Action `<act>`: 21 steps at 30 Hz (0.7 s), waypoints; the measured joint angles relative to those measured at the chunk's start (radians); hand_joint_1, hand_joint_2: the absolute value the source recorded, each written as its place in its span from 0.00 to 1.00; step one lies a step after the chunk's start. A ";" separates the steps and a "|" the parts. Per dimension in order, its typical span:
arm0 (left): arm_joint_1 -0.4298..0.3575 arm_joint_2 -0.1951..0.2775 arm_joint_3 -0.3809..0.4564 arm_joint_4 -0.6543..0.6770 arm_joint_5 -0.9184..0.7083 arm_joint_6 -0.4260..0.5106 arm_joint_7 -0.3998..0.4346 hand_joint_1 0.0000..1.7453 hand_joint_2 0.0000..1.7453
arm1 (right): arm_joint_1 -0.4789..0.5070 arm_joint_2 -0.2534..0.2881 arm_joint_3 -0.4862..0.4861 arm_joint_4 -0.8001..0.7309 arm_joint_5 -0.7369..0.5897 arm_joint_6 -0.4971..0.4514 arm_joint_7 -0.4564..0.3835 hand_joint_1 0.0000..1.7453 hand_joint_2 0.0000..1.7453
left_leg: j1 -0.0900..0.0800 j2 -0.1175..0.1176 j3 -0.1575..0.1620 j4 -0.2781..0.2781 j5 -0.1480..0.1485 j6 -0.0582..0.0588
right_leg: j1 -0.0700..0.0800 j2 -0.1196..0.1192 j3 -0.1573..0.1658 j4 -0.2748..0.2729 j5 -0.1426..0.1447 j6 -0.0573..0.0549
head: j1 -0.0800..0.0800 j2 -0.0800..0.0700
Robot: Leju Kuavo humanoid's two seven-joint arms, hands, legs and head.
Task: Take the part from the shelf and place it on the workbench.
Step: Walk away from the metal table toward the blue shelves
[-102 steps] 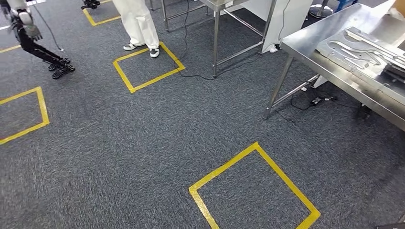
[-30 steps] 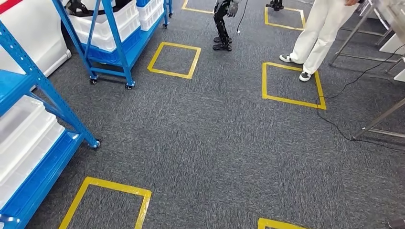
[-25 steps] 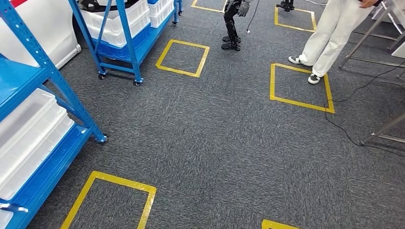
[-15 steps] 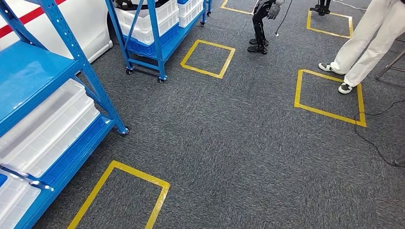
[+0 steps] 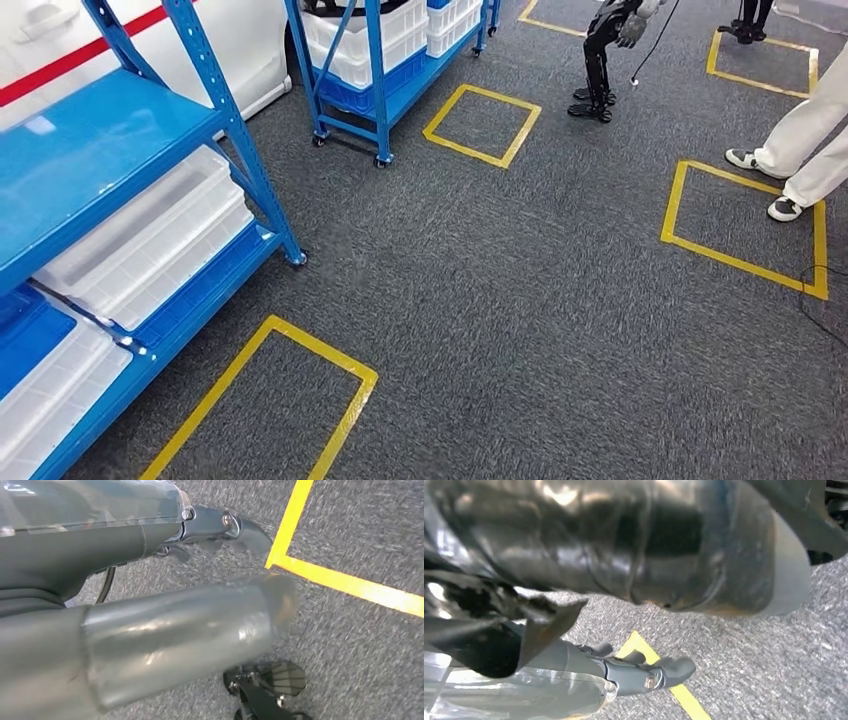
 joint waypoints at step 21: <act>-0.003 -0.001 0.002 0.000 0.020 -0.033 0.011 0.00 0.00 | 0.002 -0.004 0.000 -0.001 0.018 -0.004 0.019 0.00 0.00 | 0.035 -0.026 -0.110 0.176 -0.073 -0.042 | -0.028 0.056 0.006 -0.014 0.004 0.003 | 0.000 0.000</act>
